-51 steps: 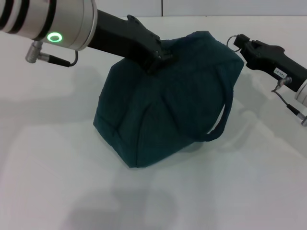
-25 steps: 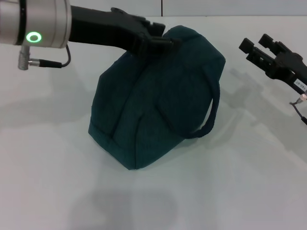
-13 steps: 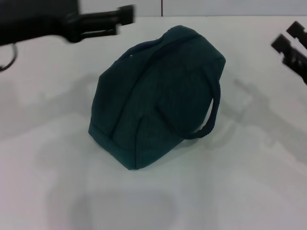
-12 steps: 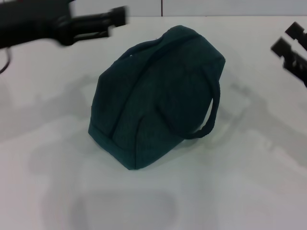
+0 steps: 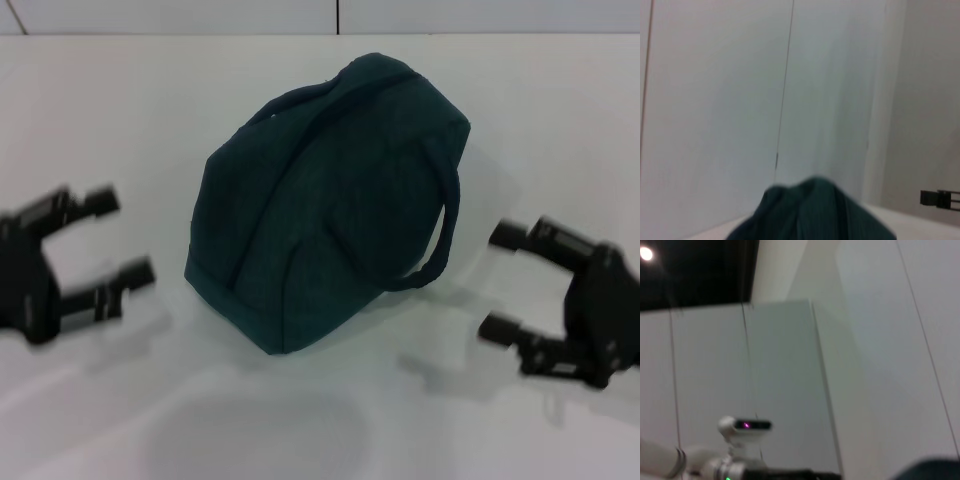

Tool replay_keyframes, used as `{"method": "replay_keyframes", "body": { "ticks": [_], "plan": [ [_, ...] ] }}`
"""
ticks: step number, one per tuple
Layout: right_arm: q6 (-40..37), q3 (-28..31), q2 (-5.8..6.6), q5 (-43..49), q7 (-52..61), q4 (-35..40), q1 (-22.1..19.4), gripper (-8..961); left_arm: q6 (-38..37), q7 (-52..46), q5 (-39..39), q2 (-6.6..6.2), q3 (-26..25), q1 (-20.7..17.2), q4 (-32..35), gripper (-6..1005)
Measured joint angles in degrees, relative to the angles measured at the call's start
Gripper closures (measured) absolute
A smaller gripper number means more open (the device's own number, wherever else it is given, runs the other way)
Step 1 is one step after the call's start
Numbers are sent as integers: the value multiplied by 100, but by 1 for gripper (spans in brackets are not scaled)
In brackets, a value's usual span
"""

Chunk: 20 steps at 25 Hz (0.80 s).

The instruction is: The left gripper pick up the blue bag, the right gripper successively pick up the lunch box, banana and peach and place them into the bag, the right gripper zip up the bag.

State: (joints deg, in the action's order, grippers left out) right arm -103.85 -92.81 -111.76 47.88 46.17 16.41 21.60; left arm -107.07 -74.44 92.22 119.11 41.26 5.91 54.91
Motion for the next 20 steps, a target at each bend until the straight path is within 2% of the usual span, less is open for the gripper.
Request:
{"method": "replay_keyframes", "body": {
  "ticks": [4, 11, 20],
  "plan": [
    [721, -15, -103, 213, -352, -30, -161, 79, 101, 872, 438, 33, -56, -285, -580, 138],
    [1535, -32, -272, 368, -776, -259, -260, 79, 820, 1458, 1116, 28, -60, -279, -1481, 138],
    [1778, -18, -318, 434, -889, -299, -271, 79, 860, 1565, 1205, 19, -66, -269, -1632, 138]
  ]
}}
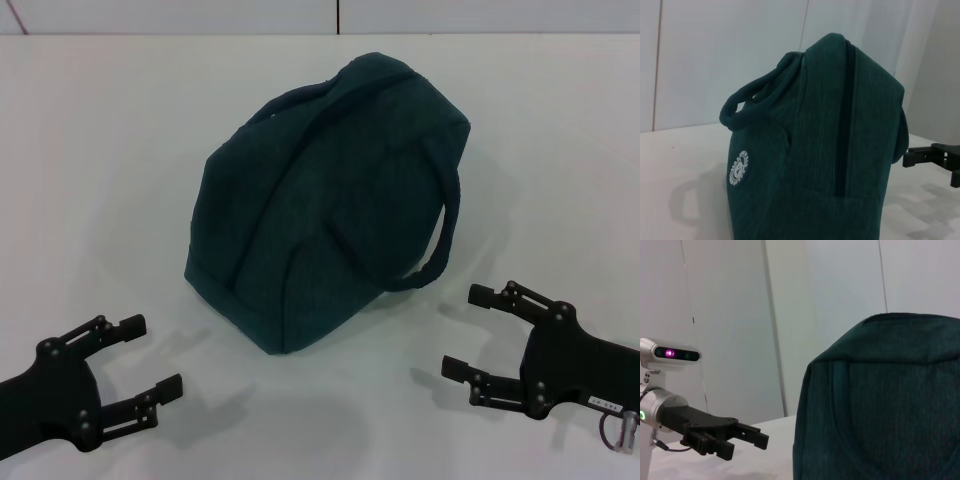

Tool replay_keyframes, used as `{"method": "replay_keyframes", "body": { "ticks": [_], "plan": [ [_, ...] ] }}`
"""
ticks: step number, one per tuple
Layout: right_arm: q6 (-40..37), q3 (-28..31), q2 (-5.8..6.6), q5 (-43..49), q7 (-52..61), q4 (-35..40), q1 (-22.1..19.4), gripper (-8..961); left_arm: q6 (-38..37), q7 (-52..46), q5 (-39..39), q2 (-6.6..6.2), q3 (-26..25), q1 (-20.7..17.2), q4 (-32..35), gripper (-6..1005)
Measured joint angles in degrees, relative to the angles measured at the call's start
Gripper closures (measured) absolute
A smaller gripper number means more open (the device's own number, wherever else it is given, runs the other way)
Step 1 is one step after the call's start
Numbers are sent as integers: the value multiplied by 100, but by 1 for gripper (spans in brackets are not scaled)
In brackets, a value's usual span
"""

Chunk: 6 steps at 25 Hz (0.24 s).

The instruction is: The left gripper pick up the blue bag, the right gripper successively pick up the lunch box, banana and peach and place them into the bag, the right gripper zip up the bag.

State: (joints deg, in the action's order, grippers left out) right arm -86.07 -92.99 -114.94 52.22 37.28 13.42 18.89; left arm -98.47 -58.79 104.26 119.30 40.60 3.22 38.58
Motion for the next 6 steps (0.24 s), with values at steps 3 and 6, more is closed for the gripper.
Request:
{"method": "replay_keyframes", "body": {
  "ticks": [3, 6],
  "plan": [
    [-32, 6, -4, 2, -3, 18, 0, 79, -22, 5, -28, 2, 0, -1, -5, 138],
    [-42, -3, -11, 4, -4, 38, 0, 79, -36, 7, -30, 9, 0, 16, -9, 138]
  ]
}}
